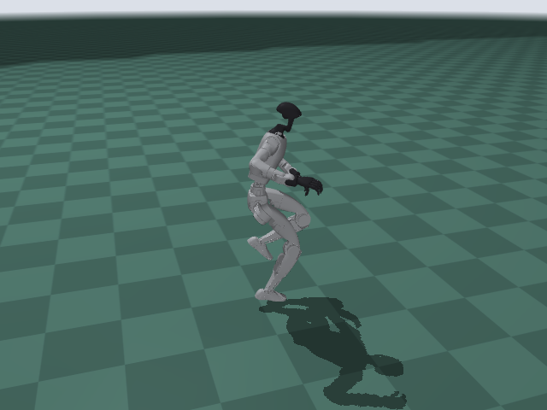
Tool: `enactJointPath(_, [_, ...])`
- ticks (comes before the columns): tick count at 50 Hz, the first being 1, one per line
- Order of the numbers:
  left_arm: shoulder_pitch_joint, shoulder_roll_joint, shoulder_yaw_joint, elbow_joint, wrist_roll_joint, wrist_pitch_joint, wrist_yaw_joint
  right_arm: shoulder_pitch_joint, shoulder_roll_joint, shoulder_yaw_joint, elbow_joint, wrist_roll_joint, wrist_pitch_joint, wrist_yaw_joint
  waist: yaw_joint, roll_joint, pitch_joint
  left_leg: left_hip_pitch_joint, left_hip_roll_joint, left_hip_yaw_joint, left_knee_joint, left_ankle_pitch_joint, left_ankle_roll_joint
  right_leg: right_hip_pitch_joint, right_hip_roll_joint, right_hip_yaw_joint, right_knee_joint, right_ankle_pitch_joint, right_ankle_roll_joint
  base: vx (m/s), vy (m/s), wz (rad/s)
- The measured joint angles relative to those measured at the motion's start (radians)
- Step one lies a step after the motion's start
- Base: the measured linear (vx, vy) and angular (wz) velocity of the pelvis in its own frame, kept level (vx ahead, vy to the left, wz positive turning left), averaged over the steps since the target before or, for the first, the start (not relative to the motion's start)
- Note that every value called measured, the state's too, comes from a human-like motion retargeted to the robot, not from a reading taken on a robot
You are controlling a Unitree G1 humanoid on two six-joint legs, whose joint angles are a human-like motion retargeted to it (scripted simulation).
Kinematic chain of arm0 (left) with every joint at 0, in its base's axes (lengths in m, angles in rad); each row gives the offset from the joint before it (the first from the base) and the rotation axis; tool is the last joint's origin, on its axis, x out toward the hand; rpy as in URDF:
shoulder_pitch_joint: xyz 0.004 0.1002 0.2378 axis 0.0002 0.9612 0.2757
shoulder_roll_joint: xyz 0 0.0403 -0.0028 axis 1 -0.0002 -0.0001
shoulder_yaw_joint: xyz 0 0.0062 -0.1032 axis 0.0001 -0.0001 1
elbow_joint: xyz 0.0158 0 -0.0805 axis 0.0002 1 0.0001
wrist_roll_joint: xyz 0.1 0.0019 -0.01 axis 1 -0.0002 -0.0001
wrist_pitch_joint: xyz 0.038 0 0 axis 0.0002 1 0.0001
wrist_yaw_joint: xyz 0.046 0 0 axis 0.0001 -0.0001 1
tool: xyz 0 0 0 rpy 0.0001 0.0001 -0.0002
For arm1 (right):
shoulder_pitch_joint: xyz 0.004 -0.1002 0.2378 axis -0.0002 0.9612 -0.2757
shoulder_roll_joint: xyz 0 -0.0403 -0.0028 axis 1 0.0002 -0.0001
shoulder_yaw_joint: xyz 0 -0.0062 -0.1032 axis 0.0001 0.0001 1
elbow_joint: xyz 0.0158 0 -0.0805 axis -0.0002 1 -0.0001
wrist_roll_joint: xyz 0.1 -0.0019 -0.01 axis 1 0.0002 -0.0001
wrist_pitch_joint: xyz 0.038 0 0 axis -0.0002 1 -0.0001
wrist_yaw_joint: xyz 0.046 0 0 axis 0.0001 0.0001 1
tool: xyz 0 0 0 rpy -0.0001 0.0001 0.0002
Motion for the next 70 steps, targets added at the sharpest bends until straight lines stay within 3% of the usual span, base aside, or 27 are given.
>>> enactJointPath(5, [0.003,-0.26,0.014,0.448,0.006,0.058,0.044,0.004,0.315,0.27,0.156,0.073,0.002,0.1,0.136,0.039,-0.108,0.487,0.143,0.021,-0.314,-0.174,-0.035,0.073,0.072,-0.078,-0.113,-0.06,-0.027,0.05,0.12,-1.51])
enactJointPath(9, [-0.009,-0.355,0.03,0.819,-0.008,0.096,0.085,-0.031,0.453,0.469,0.402,0.064,0.024,0.167,0.2,0.073,-0.159,0.752,0.186,0.059,-0.678,-0.265,-0.085,0.102,0.078,-0.146,-0.171,-0.052,-0.044,-0.04,0.1,-1.05])
enactJointPath(13, [-0.013,-0.371,0.063,1.043,-0.054,0.108,0.101,-0.067,0.507,0.58,0.552,0.066,0.024,0.208,0.212,0.06,-0.182,0.892,0.106,0.121,-1.055,-0.345,-0.115,0.046,0.032,-0.145,-0.166,-0.013,-0.001,-0.09,0.13,-0.29])
enactJointPath(18, [-0.019,-0.342,0.121,1.179,-0.111,0.118,0.126,-0.102,0.497,0.618,0.627,0.081,0.016,0.225,0.195,0.016,-0.175,0.951,-0.057,0.172,-1.368,-0.408,-0.07,-0.09,-0.071,-0.084,-0.053,0.025,0.068,-0.14,0.17,0.21])
enactJointPath(27, [-0.027,-0.324,0.178,1.215,-0.178,0.112,0.125,-0.144,0.505,0.625,0.746,0.079,0.016,0.227,0.221,0.018,-0.156,0.936,-0.159,0.16,-1.528,-0.346,-0.053,-0.18,-0.174,-0.065,0.005,0.011,0.05,-0.12,0.09,0.18])
enactJointPath(38, [-0.015,-0.394,0.019,0.979,-0.188,0.067,0.008,-0.144,0.502,0.649,0.744,0.111,0.006,0.274,0.245,0.044,-0.175,0.817,-0.159,0.065,-1.402,-0.334,-0.069,-0.193,-0.183,-0.108,0.001,-0.026,0.043,-0.03,-0.05,0.28])
enactJointPath(46, [0.022,-0.399,-0.06,0.777,-0.194,0.031,-0.03,-0.146,0.471,0.626,0.758,0.089,0.01,0.24,0.29,0.073,-0.195,0.771,-0.162,0.013,-1.282,-0.368,-0.063,-0.123,-0.18,-0.138,-0.043,-0.118,0.008,0.12,-0.09,0.15])
enactJointPath(52, [0.097,-0.366,-0.052,0.566,-0.226,-0.001,-0.06,-0.126,0.466,0.575,0.751,0.088,0.005,0.185,0.32,0.126,-0.22,0.724,-0.115,-0.019,-1.146,-0.223,-0.127,-0.023,-0.134,-0.151,-0.135,-0.14,-0.024,0.18,-0.08,0.1])
enactJointPath(57, [0.163,-0.313,-0.004,0.328,-0.253,-0.009,-0.088,-0.098,0.466,0.529,0.645,0.093,-0.011,0.134,0.325,0.176,-0.207,0.604,-0.031,-0.009,-0.809,-0.068,-0.148,0.037,-0.076,-0.156,-0.121,-0.139,-0.05,0.13,-0.04,0.2])
enactJointPath(63, [0.164,-0.282,0.062,0.124,-0.245,0.011,-0.074,-0.152,0.441,0.513,0.514,0.097,-0.014,0.065,0.293,0.218,-0.17,0.416,0.076,0.02,-0.392,0.057,-0.107,0.065,-0.022,-0.132,-0.039,-0.274,-0.12,0.09,-0.01,0.28])
enactJointPath(70, [0.092,-0.318,0.093,0.091,-0.207,0.025,-0.009,-0.315,0.401,0.509,0.521,0.12,-0.007,-0.015,0.254,0.263,-0.126,0.245,0.14,0.057,-0.214,0.028,-0.045,0.115,0.002,-0.118,0.003,-0.348,-0.147,0.09,0.0,0.14])
